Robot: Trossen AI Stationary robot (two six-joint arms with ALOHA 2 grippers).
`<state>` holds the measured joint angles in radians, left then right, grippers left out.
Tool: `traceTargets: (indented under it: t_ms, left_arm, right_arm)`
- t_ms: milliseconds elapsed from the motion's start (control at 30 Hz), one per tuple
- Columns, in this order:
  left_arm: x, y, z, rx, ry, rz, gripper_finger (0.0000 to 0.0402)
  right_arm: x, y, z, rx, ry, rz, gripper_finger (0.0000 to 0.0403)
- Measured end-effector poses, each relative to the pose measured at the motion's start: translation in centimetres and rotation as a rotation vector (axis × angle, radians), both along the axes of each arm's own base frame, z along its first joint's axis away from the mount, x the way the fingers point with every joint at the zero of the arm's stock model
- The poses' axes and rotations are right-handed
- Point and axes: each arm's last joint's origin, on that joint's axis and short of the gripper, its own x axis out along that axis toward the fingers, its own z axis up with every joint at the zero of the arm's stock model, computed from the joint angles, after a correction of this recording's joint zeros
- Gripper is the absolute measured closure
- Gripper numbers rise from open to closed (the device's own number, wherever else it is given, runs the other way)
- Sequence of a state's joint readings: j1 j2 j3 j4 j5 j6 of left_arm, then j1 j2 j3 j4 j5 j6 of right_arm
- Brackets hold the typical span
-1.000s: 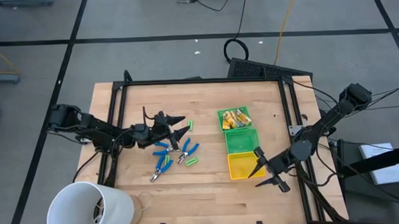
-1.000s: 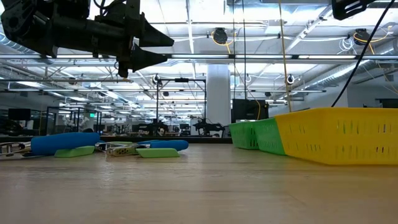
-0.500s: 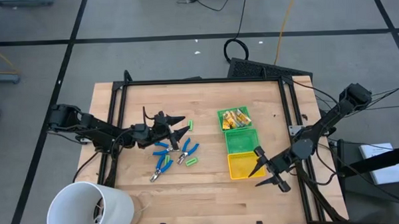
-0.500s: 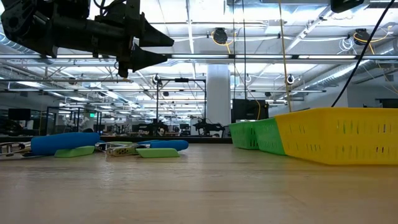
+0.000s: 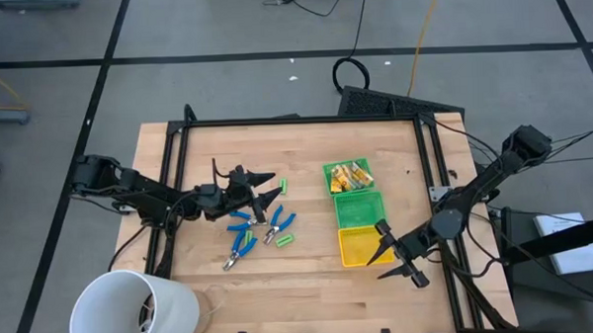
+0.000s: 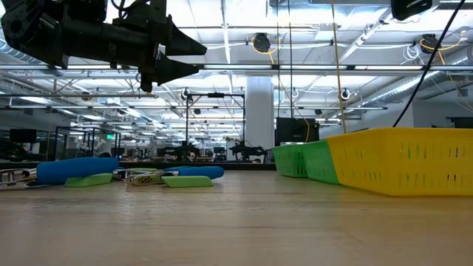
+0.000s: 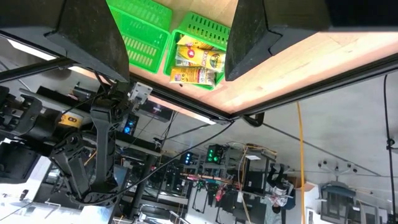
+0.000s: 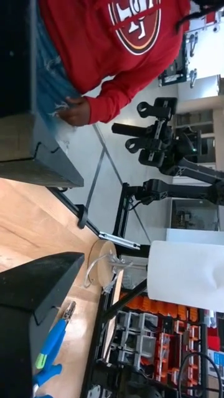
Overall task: Pick & Place School Supplies
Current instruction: Put the top left green eraser into the bottom green bin
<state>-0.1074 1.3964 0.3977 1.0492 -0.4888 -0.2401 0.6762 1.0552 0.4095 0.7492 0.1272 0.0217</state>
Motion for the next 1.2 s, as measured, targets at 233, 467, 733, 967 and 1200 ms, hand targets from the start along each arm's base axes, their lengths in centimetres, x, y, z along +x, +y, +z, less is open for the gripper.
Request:
traceTargets:
  t_ms: [233,467,733,967,1200]
  left_arm:
    - [0.0,0.0,0.0,0.0,0.0,0.0,0.0133]
    - [0.0,0.0,0.0,0.0,0.0,0.0,0.0133]
    - [0.0,0.0,0.0,0.0,0.0,0.0,0.0133]
    - [0.0,0.0,0.0,0.0,0.0,0.0,0.0133]
    - [0.0,0.0,0.0,0.0,0.0,0.0,0.0133]
  right_arm:
    - [-0.2,-0.2,0.4,-0.001,-0.027,-0.004,0.0232]
    - [-0.3,-0.3,0.6,-0.01,-0.038,-0.006,0.0232]
    - [-0.3,-0.3,0.0,-0.036,0.021,-0.009,0.0232]
    - [-0.1,-0.9,-1.9,-0.07,0.219,-0.043,0.0232]
    - [-0.3,-2.7,-1.0,-0.036,0.24,-0.112,0.0232]
